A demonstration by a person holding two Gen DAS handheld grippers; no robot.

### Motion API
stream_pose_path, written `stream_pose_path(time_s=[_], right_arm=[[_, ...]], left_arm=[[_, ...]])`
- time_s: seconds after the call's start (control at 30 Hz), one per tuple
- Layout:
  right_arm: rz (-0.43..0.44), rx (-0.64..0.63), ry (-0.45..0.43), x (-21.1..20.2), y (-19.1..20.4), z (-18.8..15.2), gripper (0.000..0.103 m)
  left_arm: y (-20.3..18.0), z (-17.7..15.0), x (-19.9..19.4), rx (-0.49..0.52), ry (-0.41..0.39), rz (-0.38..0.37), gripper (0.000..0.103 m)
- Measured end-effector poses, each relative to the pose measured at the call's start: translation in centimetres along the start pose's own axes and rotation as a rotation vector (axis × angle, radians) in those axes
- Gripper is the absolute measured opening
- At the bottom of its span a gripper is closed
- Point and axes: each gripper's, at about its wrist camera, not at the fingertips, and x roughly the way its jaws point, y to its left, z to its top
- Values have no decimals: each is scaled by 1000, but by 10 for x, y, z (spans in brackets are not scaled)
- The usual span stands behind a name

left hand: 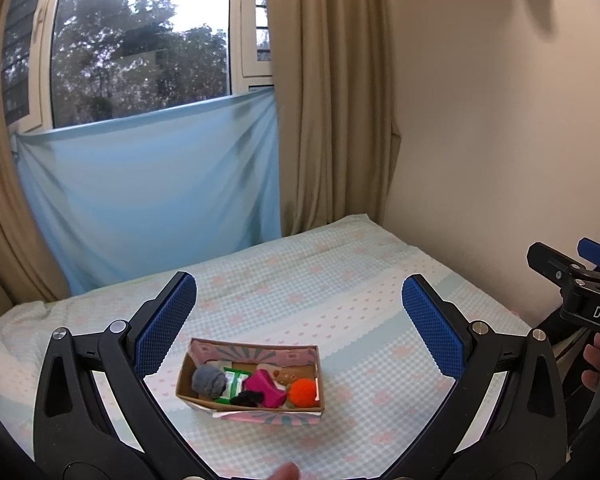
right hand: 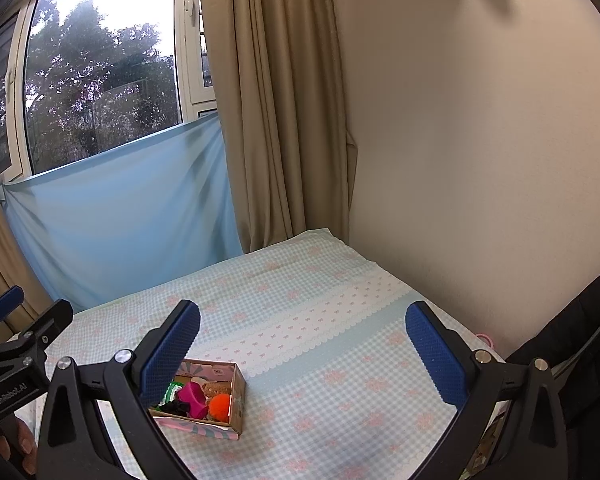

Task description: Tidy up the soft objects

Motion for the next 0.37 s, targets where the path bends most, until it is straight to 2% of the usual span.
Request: stream_pose_path(time_s=[0.1, 0.37], right_arm=[[-4, -1, 2, 0, 0, 0, 102], [-12, -2, 25, -3, -3, -2, 102]], left_arm=[[-1, 0, -5, 7, -12, 19, 103], [-5, -1, -7, -24, -4, -7, 103]])
